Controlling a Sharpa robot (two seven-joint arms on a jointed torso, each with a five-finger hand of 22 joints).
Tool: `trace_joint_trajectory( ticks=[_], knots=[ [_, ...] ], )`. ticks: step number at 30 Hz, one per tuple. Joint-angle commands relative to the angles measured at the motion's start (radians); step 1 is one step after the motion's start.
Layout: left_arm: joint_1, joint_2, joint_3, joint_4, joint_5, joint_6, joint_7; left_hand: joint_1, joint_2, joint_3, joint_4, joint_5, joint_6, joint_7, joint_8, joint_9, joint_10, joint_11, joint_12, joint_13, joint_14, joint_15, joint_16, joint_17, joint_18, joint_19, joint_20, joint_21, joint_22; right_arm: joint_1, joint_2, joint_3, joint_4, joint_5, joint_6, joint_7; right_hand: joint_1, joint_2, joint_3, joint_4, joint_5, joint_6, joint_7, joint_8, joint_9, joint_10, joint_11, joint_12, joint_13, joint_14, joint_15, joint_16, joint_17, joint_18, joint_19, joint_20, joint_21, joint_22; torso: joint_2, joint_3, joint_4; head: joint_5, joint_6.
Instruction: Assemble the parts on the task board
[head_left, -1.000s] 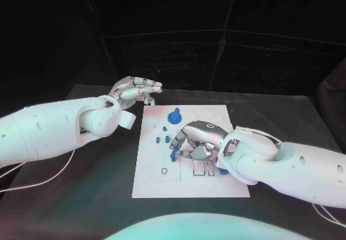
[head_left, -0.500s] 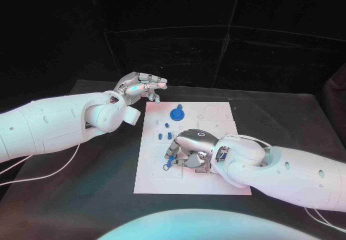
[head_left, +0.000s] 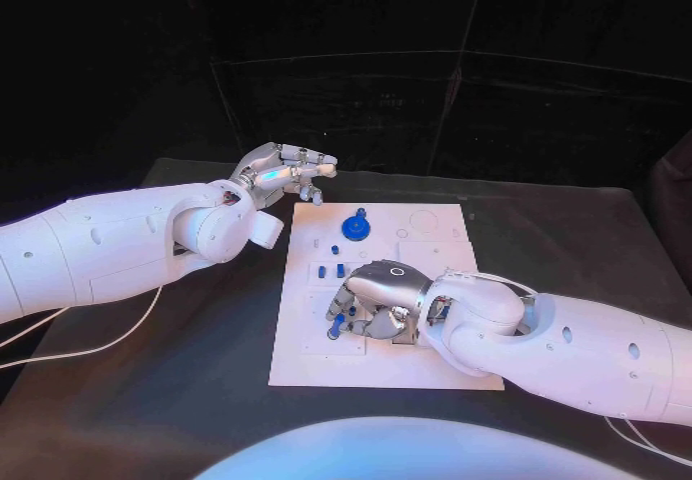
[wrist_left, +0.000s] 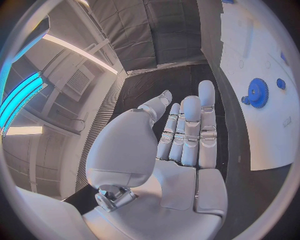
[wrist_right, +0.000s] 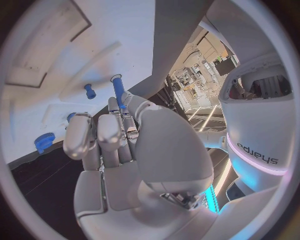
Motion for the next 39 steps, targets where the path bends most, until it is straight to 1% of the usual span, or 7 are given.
trace_joint_trajectory(
  ticks=[1,3,11,20,31,37,39],
  knots=[
    [0.001,0.001,0.001,0.0,0.004,0.012,0.005,0.0,0.008,0.004,0.003,0.002,-0.004,0.004,0.004,0.001,-0.003,0.006,0.007,-0.001,-0.005,0.002,-0.002,-0.001,0.004,0.003,0.004,-0.004,-0.001,0.0,0.005,0.0,-0.001,-0.032,-0.001,-0.004,0.0,-0.007,0.01,-0.002,0.007,-0.001,0.01,-0.003,-0.001,0.006,0.004,-0.006,0.001,0.005,0.002,0.007,0.001,-0.016,-0.002,0.005,0.004,0.002,0.0,0.0,0.0002,0.001,-0.001],
    [0.001,0.002,0.001,0.0,0.004,0.012,0.005,0.0,0.008,0.004,0.003,0.002,-0.004,0.004,0.004,0.001,-0.003,0.006,0.007,-0.001,-0.005,0.002,-0.002,-0.001,0.004,0.003,0.004,-0.004,-0.001,0.0,0.008,0.0,-0.003,-0.038,0.005,-0.01,0.0,-0.007,0.01,-0.003,0.007,-0.001,0.01,-0.003,-0.001,0.006,0.004,-0.006,0.001,0.005,0.002,0.007,0.001,-0.016,-0.002,0.005,0.004,0.001,0.0,0.0001,0.0004,0.001,-0.001],
    [0.001,0.001,0.001,0.0,0.004,0.013,0.003,0.0,0.008,0.004,0.003,0.002,-0.004,0.004,0.004,0.001,-0.003,0.006,0.007,-0.001,-0.005,0.002,-0.002,-0.001,0.004,0.003,0.004,-0.004,-0.001,-0.001,0.017,0.0,-0.013,-0.084,0.063,-0.05,-0.003,-0.011,0.011,-0.005,0.006,-0.002,0.01,-0.003,-0.001,0.006,0.005,-0.007,0.001,0.005,0.003,0.006,-0.001,-0.016,-0.004,0.006,0.003,0.001,0.0,-0.0006,-0.0007,0.002,-0.003],
    [0.001,0.002,0.001,-0.002,0.004,0.015,0.001,-0.001,0.008,0.004,0.003,0.002,-0.005,0.004,0.005,0.001,-0.004,0.006,0.007,-0.001,-0.005,0.002,-0.002,-0.002,0.004,0.003,0.004,-0.005,-0.001,-0.004,0.029,0.0,-0.02,-0.1,0.084,-0.057,-0.004,-0.013,0.011,-0.006,0.005,-0.002,0.01,-0.003,0.0,0.007,0.005,-0.008,0.001,0.004,0.003,0.005,-0.004,-0.015,-0.005,0.006,0.003,-0.001,-0.001,-0.0002,-0.0002,0.003,-0.004],
    [0.001,0.002,0.001,-0.003,0.004,0.017,-0.001,-0.001,0.009,0.005,0.003,0.002,-0.005,0.004,0.006,0.001,-0.004,0.006,0.007,-0.002,-0.006,0.002,-0.002,-0.003,0.004,0.004,0.004,-0.005,-0.002,-0.005,0.033,0.0,-0.019,-0.102,0.071,-0.048,-0.004,-0.013,0.011,-0.006,0.005,-0.002,0.01,-0.003,0.0,0.007,0.005,-0.008,0.001,0.004,0.003,0.005,-0.004,-0.015,-0.005,0.006,0.003,-0.001,0.0,0.0,-0.0004,0.004,-0.006],
    [0.001,0.001,0.001,-0.004,0.004,0.017,-0.003,-0.001,0.009,0.005,0.003,0.002,-0.005,0.004,0.006,0.001,-0.004,0.006,0.007,-0.002,-0.006,0.002,-0.002,-0.003,0.004,0.004,0.004,-0.005,-0.002,-0.007,0.03,0.0,-0.013,-0.103,0.031,-0.037,-0.006,-0.013,0.015,-0.009,0.007,0.001,0.01,-0.002,0.0,0.01,0.004,-0.009,0.002,0.004,0.003,0.008,0.001,-0.016,-0.002,0.006,0.006,0.004,-0.001,-0.0002,-0.0004,0.005,-0.006],
    [0.001,0.001,0.001,-0.004,0.004,0.018,-0.003,-0.001,0.009,0.005,0.003,0.002,-0.005,0.004,0.006,0.001,-0.004,0.006,0.007,-0.002,-0.006,0.002,-0.002,-0.003,0.004,0.004,0.004,-0.005,-0.002,-0.008,0.028,0.0,-0.01,-0.103,0.016,-0.035,-0.009,-0.014,0.019,-0.013,0.018,0.002,0.009,-0.001,0.0,0.012,0.004,-0.01,0.002,0.005,0.003,0.011,0.003,-0.017,-0.001,0.007,0.008,0.008,0.0,0.0001,-0.0003,0.006,-0.006]
  ],
)
